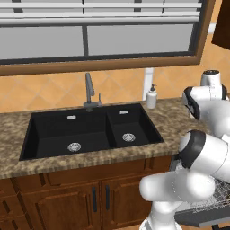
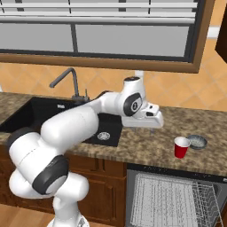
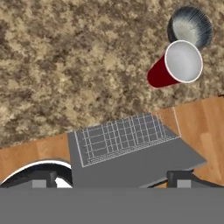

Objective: Pick up the cup and bowl from the counter, place them in the dishwasher, and close the dishwasher door.

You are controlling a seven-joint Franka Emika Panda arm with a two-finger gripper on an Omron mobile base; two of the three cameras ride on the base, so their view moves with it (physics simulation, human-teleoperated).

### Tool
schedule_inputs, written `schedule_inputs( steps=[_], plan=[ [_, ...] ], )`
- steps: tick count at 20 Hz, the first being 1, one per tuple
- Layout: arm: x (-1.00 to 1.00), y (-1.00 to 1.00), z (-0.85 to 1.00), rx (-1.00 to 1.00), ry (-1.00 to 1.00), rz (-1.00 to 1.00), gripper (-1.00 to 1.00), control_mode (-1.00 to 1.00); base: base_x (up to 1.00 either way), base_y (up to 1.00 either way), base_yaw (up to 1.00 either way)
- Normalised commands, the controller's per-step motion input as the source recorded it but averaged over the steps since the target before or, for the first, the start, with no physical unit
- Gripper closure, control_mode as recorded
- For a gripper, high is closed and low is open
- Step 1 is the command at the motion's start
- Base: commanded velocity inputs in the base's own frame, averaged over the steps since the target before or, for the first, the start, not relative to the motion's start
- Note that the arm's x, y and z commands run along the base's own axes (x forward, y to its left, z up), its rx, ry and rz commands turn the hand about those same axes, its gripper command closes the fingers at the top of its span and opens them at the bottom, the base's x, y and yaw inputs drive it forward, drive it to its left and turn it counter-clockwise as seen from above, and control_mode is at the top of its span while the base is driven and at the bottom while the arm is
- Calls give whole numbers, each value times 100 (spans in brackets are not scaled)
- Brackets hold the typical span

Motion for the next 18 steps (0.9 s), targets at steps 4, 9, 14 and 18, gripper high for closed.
schedule_inputs(
  steps=[4, 9, 14, 18],
  plan=[
    [27, -69, -18, 13, 0, 0, -100, -100, 0, 0, 0],
    [11, -46, -39, 0, 0, 0, -100, -100, 0, 0, 0],
    [19, -49, -5, 10, -1, 0, -100, -100, 0, 0, 0],
    [28, -46, -7, 10, -1, 0, -100, -100, 0, 0, 0]
  ],
)
